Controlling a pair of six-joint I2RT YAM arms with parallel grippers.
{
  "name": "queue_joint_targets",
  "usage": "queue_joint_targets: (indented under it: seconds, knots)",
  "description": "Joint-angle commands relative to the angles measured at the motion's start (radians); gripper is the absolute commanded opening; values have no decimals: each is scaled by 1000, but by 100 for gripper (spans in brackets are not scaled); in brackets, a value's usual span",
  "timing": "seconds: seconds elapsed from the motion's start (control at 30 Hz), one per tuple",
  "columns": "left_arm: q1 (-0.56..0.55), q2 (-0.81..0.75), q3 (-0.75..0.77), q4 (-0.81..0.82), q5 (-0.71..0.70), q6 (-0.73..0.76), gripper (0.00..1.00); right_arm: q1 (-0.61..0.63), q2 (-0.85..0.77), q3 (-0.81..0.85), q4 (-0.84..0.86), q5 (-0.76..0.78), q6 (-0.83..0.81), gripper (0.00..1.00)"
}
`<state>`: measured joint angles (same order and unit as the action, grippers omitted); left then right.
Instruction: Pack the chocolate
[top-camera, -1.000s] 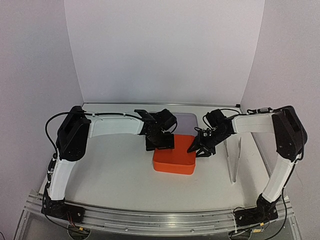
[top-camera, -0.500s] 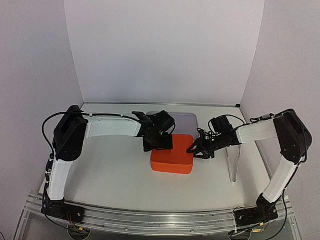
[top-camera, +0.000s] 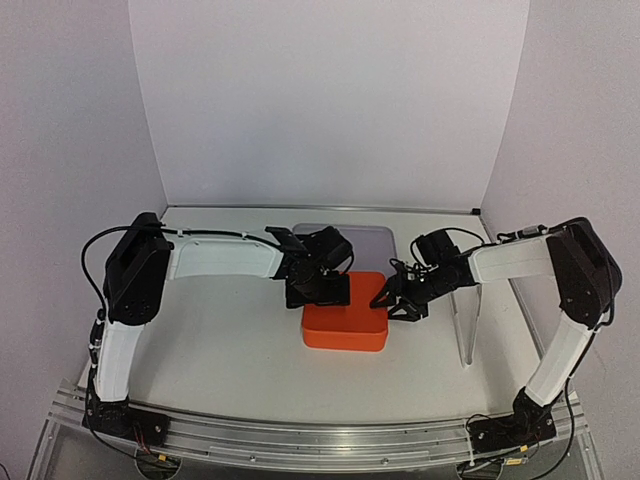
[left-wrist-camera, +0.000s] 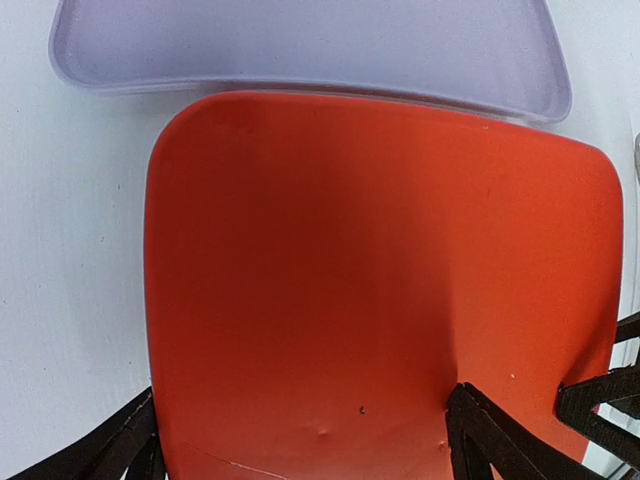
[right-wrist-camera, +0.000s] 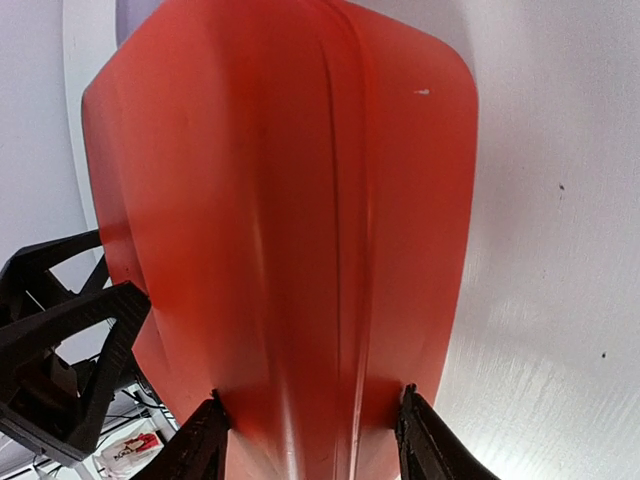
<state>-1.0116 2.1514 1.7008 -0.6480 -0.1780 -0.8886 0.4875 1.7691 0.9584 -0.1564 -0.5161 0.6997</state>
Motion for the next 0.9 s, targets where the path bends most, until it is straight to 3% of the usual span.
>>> queue_joint_targets:
  seconds: [0.0, 0.43, 0.87]
  knots:
    - [-44, -33, -43, -88, 63, 28, 97, 32, -11, 9, -108, 20, 9, 57]
    - [-23, -212, -203, 43, 80, -14, 100, 61, -138, -34, -179, 40, 9, 72]
    - [-23, -156, -162, 64, 150, 43, 100, 103, -121, -22, -189, 69, 17, 70]
